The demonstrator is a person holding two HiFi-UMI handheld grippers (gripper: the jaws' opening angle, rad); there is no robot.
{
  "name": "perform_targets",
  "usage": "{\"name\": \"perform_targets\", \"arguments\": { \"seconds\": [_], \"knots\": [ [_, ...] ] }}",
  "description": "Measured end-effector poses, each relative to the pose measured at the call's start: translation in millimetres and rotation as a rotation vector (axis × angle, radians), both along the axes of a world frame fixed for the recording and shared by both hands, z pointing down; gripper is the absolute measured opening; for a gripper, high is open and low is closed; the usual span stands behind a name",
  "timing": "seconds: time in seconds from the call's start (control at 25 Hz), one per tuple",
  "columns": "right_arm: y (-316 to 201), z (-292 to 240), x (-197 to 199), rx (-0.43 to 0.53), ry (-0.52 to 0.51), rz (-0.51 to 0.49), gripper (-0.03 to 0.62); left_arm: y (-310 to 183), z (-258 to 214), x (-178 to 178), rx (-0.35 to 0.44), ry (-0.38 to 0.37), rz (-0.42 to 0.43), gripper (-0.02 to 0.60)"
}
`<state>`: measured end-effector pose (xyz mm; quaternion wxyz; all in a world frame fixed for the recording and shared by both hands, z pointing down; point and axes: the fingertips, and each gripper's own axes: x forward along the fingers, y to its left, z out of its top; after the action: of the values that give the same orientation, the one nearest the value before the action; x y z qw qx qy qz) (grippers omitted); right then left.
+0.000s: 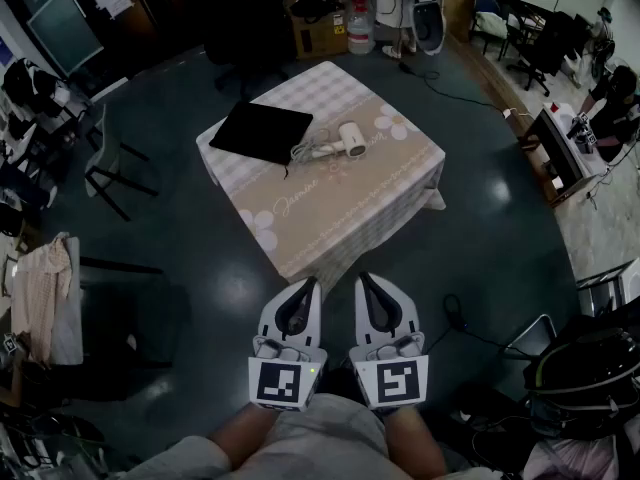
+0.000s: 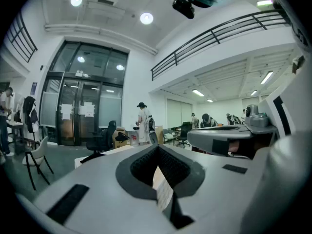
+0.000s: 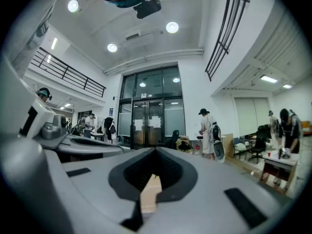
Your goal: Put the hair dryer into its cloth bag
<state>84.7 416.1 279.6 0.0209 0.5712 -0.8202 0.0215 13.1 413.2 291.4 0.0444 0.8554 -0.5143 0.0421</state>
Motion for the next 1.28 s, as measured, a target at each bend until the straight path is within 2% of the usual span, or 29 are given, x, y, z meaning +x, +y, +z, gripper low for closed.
{"name": "perform_targets", "arguments": {
  "seconds": [0.36,0.56,0.76,0.96,1.28],
  "knots": [
    [-52.2,19.4,-35.3,-0.061,0.035,-0.014,0.015,-49.3,21.2,-43.0,-0.051,-0.022,-0.006,0.006],
    [-86.1,22.4,-73.9,-0.075,0.056,-0.071,0.015,-78.9,32.4,-71.0,-0.107,-0.032,0.007,0.006],
    [-122.8,25.9,-101.6,-0.067,0.188,-0.096,0.015,-107.8,32.9,-103.9,-0.120,-0.006,0.029,0.006],
    [-150.7,23.6,-121.2,-0.084,0.217,-0.109,0.015,-135.3,49.8,-139.8,-0.151,-0.009,0.032,0.006],
    [-166.5,58.1,-140.8,-0.191,0.273,-0.139,0.015,-158.5,77.0,-155.6,-0.221,0.000,0.047,0.007]
  ]
}}
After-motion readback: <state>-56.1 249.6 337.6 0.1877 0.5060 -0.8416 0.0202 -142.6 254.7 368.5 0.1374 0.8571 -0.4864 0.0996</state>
